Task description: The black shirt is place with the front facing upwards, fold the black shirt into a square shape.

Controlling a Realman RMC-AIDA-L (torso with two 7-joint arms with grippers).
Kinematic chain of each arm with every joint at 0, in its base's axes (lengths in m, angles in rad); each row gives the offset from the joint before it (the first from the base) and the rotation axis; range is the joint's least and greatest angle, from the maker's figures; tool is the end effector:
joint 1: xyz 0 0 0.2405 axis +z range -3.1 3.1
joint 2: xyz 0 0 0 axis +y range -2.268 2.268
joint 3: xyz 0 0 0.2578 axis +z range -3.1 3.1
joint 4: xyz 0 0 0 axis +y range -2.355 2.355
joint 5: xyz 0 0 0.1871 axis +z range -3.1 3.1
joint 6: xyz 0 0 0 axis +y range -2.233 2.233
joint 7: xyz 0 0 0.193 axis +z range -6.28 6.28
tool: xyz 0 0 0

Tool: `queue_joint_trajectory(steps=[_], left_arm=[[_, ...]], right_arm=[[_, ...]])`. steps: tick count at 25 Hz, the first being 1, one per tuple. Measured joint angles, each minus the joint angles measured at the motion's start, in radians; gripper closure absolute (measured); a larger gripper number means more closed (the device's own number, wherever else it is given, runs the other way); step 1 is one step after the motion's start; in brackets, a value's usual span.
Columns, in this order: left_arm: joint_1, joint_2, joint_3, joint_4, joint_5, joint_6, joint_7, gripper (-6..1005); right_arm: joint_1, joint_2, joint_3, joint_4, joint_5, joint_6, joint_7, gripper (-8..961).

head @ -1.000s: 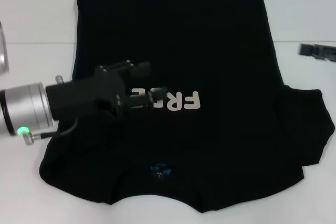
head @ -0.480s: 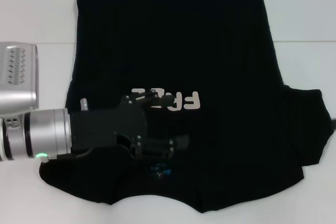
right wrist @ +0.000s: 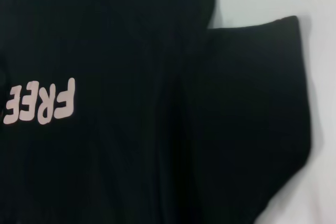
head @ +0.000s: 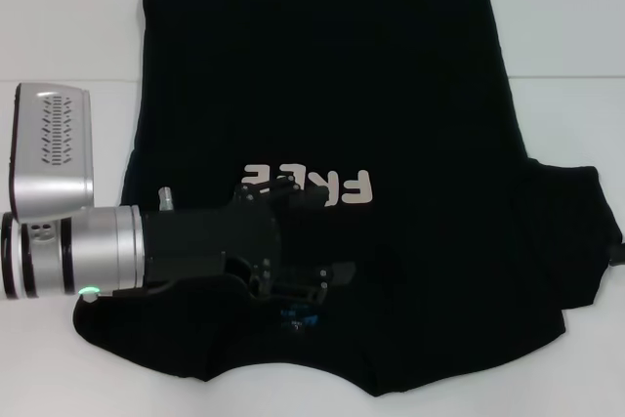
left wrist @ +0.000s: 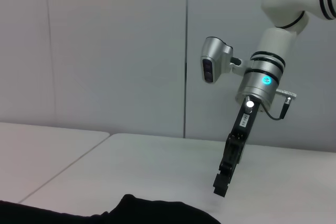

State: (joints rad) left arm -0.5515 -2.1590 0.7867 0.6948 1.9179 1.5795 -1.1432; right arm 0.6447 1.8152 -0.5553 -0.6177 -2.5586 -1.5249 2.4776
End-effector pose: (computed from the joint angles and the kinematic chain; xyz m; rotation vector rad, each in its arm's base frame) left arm -0.1830 0.3198 -0.0717 -2.8000 -0.1868 -0.7960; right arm 0.3338 0.3521 0.0480 -2.0547 1.9270 0.1005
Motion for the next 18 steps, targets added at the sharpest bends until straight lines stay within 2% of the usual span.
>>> queue_joint_trajectory(steps=[10,18], left_arm=[[-0.002,0.003,0.0,0.0,0.001,-0.018,-0.003,48],[-0.007,0.002,0.0,0.0,0.001,-0.033,-0.003,48]], right_arm=[[0.04,0.022,-0.056,0.072,-0.001,0.071,0.012,65],[0.048,0.028,-0.083,0.075,-0.002,0.119,0.048,89]])
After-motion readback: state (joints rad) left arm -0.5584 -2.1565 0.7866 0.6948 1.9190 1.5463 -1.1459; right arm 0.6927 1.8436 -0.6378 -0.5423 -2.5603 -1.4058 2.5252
